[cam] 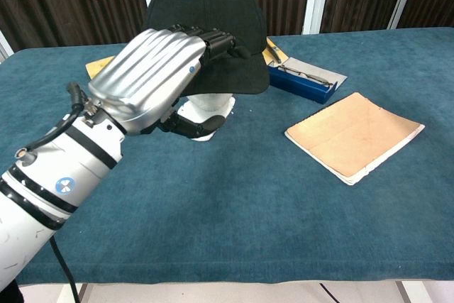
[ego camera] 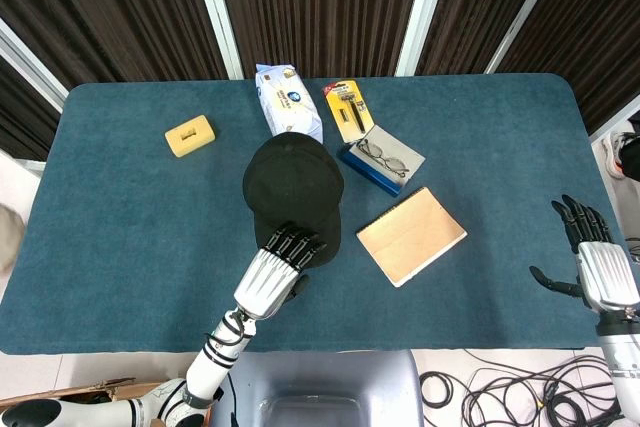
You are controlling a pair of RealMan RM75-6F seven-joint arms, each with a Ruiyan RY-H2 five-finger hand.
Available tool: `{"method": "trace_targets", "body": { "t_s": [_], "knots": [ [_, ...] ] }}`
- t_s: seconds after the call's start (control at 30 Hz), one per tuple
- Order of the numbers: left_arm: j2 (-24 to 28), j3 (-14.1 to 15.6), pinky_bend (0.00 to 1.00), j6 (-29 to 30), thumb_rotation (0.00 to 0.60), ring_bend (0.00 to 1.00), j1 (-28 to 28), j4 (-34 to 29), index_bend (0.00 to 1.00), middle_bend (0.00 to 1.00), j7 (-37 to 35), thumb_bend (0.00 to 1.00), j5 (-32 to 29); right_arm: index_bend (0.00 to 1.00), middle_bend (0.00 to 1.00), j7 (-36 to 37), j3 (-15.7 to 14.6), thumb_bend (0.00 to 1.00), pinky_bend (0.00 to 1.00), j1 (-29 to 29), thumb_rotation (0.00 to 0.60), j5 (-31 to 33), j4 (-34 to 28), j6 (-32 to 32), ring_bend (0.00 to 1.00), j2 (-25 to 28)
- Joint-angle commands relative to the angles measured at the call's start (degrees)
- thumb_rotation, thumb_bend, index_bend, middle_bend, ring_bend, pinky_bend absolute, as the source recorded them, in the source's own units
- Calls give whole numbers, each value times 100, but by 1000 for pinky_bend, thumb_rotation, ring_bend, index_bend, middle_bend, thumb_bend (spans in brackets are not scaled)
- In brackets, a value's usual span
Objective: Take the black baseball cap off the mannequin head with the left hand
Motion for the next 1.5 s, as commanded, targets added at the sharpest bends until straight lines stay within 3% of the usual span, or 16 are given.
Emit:
{"method": "trace_targets", "body": {
  "t_s": [0.03,0.37,0.53,0.9,1.17,1.33,1.5],
  "knots": [
    [-1,10,228,60,600,255,-9,60,301,284,36,285,-25,0,0,-16,-15,130,0,-2,600,-18,-15,-8,0,13],
    [-168,13,242,385,600,346,-98,534,374,361,349,310,40,0,0,-55,-77,130,0,26,600,-51,-73,-138,0,56],
    [-409,-31,274,881,600,437,-268,1193,437,453,414,330,413,0,0,-50,-132,131,0,49,600,-95,-121,-233,0,118],
    [-826,76,310,1430,600,532,-540,2244,543,563,-66,357,672,0,0,-88,-162,130,0,89,600,-63,-178,-364,0,155],
    [-1113,-100,335,1591,600,568,-793,2899,587,608,-474,339,508,0,0,-163,-182,130,0,111,600,-60,-202,-413,0,156],
    [-1183,-135,343,1565,600,588,-839,3052,601,630,-555,386,319,0,0,-220,-181,130,0,125,600,-29,-203,-445,0,147],
    [-1234,-102,386,1826,600,656,-902,3260,707,741,-638,481,351,0,0,-239,-194,131,0,130,600,-21,-212,-472,0,157]
  ]
}}
